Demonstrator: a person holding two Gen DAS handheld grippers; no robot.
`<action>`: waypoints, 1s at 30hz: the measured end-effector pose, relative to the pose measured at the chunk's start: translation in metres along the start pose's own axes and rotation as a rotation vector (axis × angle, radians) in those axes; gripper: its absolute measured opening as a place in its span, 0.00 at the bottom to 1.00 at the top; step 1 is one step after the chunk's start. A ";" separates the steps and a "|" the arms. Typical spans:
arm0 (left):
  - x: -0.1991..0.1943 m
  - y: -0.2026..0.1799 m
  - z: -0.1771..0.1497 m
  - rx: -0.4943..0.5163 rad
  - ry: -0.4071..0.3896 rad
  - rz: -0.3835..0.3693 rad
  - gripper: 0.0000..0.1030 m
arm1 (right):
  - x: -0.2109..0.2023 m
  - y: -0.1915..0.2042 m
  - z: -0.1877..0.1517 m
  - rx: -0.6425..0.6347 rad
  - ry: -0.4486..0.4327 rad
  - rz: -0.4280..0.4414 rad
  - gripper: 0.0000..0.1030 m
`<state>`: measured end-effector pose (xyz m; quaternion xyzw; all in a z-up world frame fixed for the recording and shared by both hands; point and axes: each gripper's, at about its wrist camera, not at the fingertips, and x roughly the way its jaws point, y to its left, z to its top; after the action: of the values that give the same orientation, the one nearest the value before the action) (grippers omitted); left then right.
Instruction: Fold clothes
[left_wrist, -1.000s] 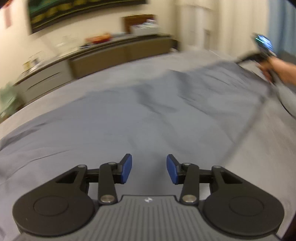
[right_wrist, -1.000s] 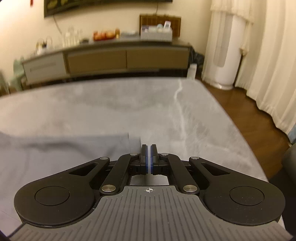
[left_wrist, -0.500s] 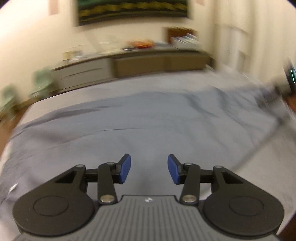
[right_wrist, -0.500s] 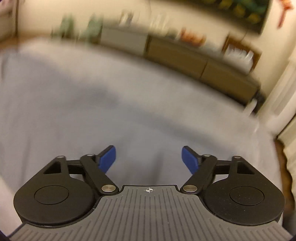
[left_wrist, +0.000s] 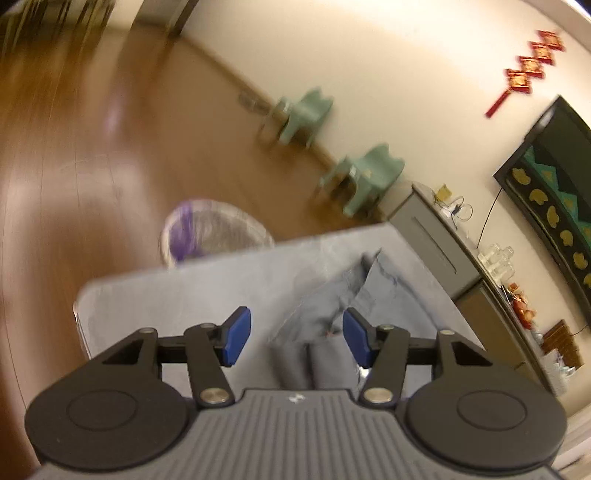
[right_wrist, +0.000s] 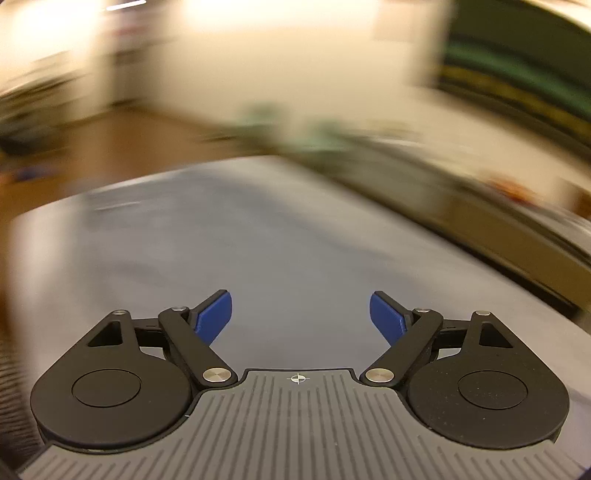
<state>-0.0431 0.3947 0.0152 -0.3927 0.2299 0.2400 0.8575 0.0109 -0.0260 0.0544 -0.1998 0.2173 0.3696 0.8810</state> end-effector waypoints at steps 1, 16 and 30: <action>0.002 0.000 0.000 -0.002 -0.005 -0.026 0.55 | 0.023 0.041 0.013 -0.066 0.000 0.074 0.83; 0.041 0.030 0.001 -0.012 0.027 -0.073 0.60 | 0.126 0.095 0.119 -0.063 0.080 0.187 0.00; 0.060 -0.036 -0.033 0.268 0.144 -0.228 0.02 | 0.133 0.045 0.158 -0.044 0.042 0.103 0.00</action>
<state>0.0184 0.3622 -0.0189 -0.3147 0.2746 0.0796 0.9051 0.0987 0.1592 0.1063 -0.2152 0.2377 0.4149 0.8515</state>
